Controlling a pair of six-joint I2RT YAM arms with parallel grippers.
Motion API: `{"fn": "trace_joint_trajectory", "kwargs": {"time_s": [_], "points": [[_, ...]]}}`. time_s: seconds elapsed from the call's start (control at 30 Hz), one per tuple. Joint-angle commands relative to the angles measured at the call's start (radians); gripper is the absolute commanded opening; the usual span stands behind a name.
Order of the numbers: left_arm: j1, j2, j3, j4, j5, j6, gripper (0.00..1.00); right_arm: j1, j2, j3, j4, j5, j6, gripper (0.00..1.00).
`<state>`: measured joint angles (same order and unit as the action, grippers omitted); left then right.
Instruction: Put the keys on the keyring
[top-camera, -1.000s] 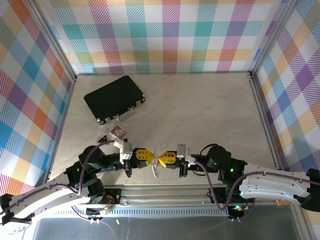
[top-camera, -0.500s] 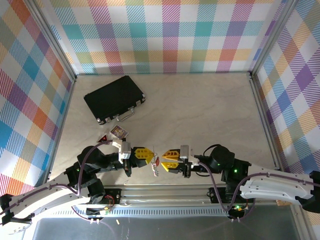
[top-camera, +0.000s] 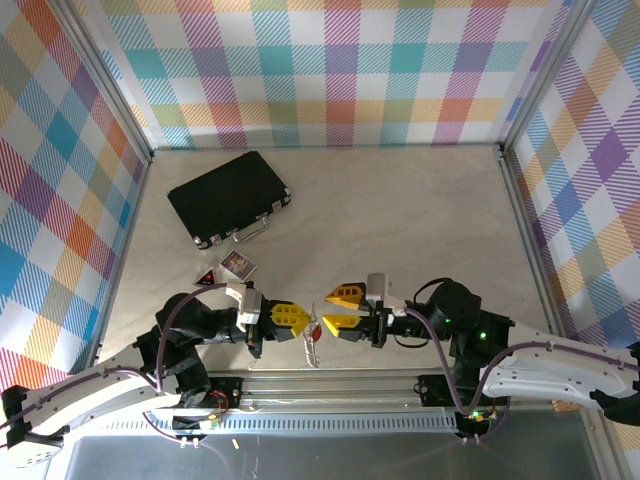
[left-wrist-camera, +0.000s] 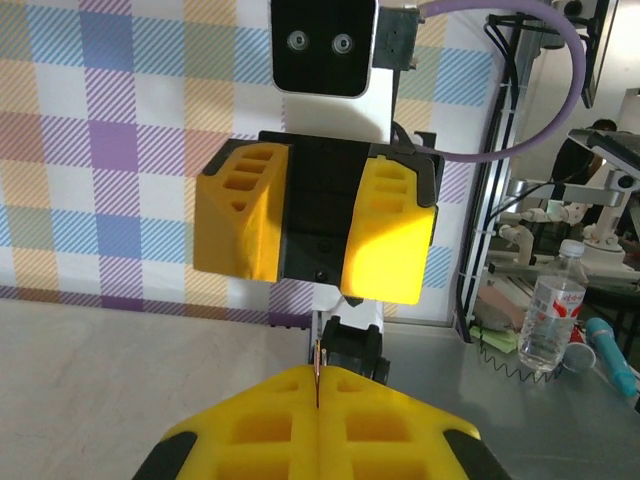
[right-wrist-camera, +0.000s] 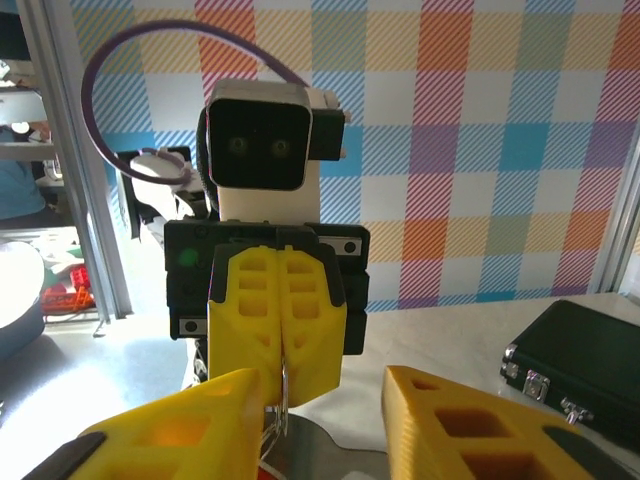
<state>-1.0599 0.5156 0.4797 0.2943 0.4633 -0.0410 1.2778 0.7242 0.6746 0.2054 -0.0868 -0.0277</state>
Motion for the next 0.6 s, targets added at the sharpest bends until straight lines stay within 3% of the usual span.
{"fn": "trace_joint_trajectory", "kwargs": {"time_s": [0.0, 0.27, 0.57], "points": [[-0.008, -0.006, 0.023, 0.062, 0.023, -0.012, 0.0, 0.005, 0.01, 0.029, -0.015, -0.021, 0.021, 0.4], [-0.008, -0.009, 0.022, 0.058, 0.018, -0.01, 0.0, 0.006, 0.03, 0.027, -0.034, -0.011, 0.022, 0.43], [-0.008, -0.011, 0.025, 0.051, 0.014, -0.007, 0.0, 0.006, 0.059, 0.027, -0.024, -0.029, 0.021, 0.33]]}}
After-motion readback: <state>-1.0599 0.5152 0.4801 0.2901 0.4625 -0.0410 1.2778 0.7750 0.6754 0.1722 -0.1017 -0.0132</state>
